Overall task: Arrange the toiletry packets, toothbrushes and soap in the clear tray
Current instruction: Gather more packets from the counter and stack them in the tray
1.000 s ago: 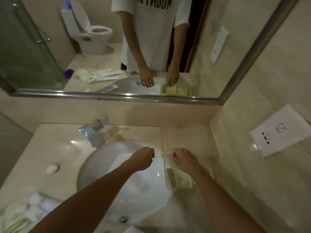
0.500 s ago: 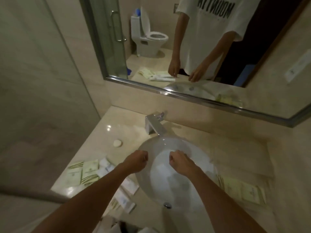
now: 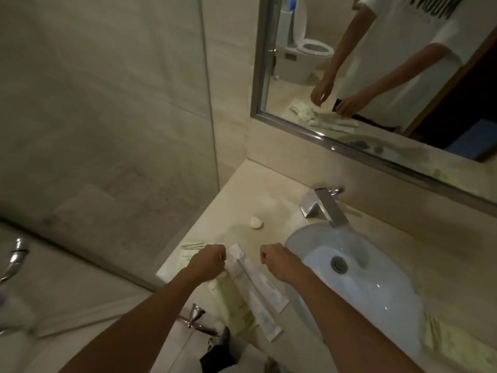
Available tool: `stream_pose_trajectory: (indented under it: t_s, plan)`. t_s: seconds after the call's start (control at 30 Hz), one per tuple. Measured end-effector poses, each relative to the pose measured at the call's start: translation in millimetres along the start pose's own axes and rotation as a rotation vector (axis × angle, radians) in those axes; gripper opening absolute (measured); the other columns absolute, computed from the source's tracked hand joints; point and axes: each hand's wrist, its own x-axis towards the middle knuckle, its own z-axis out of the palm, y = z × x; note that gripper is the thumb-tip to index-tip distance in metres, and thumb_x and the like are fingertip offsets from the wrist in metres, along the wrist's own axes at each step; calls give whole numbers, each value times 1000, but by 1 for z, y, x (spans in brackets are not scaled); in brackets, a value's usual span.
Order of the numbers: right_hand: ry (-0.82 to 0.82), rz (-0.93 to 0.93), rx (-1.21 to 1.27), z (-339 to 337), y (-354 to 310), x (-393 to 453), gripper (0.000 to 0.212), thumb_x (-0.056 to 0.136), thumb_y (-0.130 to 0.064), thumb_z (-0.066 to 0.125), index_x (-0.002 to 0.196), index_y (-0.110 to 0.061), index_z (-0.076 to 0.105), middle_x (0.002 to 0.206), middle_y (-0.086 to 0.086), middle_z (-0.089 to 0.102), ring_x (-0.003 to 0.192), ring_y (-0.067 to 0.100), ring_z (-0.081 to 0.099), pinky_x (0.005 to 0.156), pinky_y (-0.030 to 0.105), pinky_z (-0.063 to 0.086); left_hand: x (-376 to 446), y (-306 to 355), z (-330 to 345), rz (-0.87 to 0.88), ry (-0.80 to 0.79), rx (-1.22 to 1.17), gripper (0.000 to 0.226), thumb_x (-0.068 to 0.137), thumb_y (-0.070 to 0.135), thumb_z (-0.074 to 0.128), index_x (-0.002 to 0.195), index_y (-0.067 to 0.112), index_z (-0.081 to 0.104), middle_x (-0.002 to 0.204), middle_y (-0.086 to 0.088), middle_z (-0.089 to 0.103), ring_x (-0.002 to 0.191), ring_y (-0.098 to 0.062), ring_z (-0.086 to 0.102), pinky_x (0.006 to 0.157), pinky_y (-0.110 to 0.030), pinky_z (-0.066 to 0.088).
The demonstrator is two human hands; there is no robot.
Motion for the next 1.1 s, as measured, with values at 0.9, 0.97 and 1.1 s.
stream_pose_trajectory:
  t_s: [0.9,0.97,1.1]
  plan:
    - [40,-86,-349,78,-102,110,66,77,-46,70,129,-15,42,129,9,45,118,27,41,97,40,35,14,-105,6,-302,143,-157,73,72,38,73,126,15,29,107,-7,63,94,-26,62,75,-41,55]
    - [54,-70,-382,78,-104,112,64,74,-49,71,123,-15,46,125,9,45,115,27,41,95,40,35,15,-106,1,-296,146,-201,73,74,34,74,128,14,30,108,-7,64,94,-26,63,75,-41,55]
    - [41,-43,-329,81,-107,117,71,73,-47,73,127,-17,40,129,9,46,117,27,43,96,40,35,14,-110,-8,-302,176,-228,48,76,28,72,109,19,38,102,-7,65,87,-26,64,69,-39,55]
